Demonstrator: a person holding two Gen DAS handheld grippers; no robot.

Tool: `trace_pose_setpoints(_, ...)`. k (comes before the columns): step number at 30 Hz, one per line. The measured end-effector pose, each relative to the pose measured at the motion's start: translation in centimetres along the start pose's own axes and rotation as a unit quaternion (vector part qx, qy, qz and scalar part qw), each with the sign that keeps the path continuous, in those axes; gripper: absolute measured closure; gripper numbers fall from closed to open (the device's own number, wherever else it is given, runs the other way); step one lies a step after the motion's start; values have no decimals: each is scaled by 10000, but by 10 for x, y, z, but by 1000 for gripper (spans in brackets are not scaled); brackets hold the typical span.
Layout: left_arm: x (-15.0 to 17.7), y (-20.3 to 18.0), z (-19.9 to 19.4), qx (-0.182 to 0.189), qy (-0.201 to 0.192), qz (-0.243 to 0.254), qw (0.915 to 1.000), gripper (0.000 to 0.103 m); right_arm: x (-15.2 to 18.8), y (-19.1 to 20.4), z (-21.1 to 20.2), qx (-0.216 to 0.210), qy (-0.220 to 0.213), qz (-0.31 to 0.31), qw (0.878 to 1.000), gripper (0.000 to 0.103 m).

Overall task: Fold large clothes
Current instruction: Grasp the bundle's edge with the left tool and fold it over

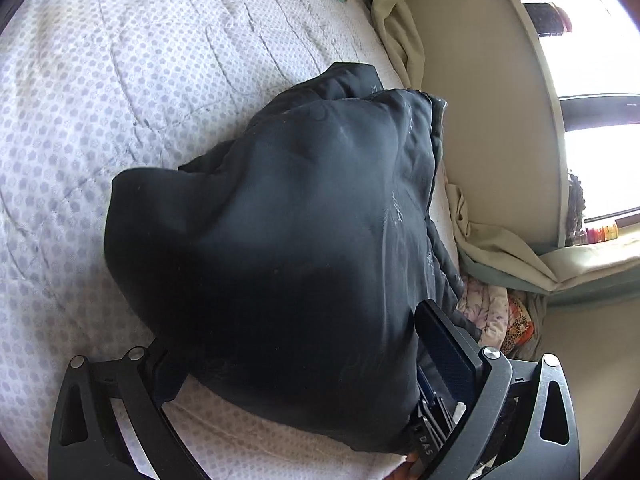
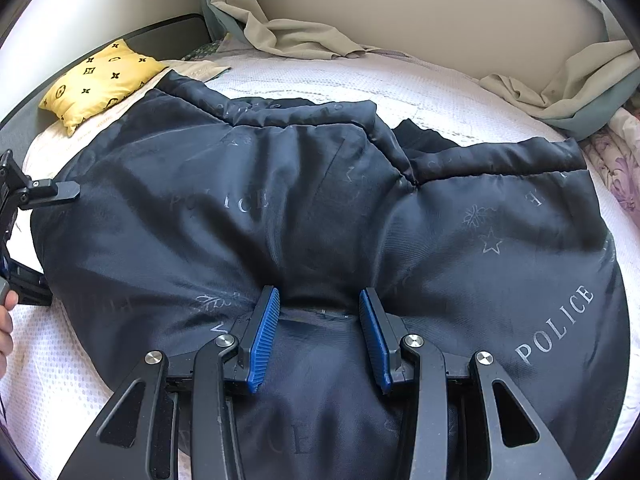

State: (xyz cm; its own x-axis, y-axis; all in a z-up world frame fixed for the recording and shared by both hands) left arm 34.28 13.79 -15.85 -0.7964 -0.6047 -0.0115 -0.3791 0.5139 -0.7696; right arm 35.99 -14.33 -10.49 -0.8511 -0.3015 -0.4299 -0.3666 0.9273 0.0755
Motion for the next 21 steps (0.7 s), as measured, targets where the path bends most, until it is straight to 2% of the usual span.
trace_pose_setpoints(11, -37, -5, 7, -77, -579, -41, 9983, 1, 0, -1, 0, -35, -8, 67, 10000, 65)
trace_pose_setpoints(15, -42, -7, 8, 59, -659, -86, 9978, 2, 0, -2, 0, -51, -9, 93, 9999, 65)
trace_pose_setpoints(18, -43, -8, 7, 167, -645, -74, 9978, 8, 0, -2, 1, -67, -6, 107, 9999, 65)
trace_pose_setpoints(21, -41, -5, 7, 280, -577, -58, 9979, 18, -1, -2, 1, -111, 14, 128, 9999, 65)
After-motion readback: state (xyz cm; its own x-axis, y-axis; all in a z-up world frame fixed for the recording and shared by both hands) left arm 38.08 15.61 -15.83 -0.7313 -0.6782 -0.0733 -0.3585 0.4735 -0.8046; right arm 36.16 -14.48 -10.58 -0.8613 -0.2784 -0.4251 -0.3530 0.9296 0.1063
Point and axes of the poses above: each gripper's, at about its wrist camera, not at the fingertips, and z roughly the way its jaws point, y to its left, x to its underside, the point moved 7 cm from there along z, roughly the way its jaws point, and after that the axes turned 12 degrees about y, right-handed, at the moved point
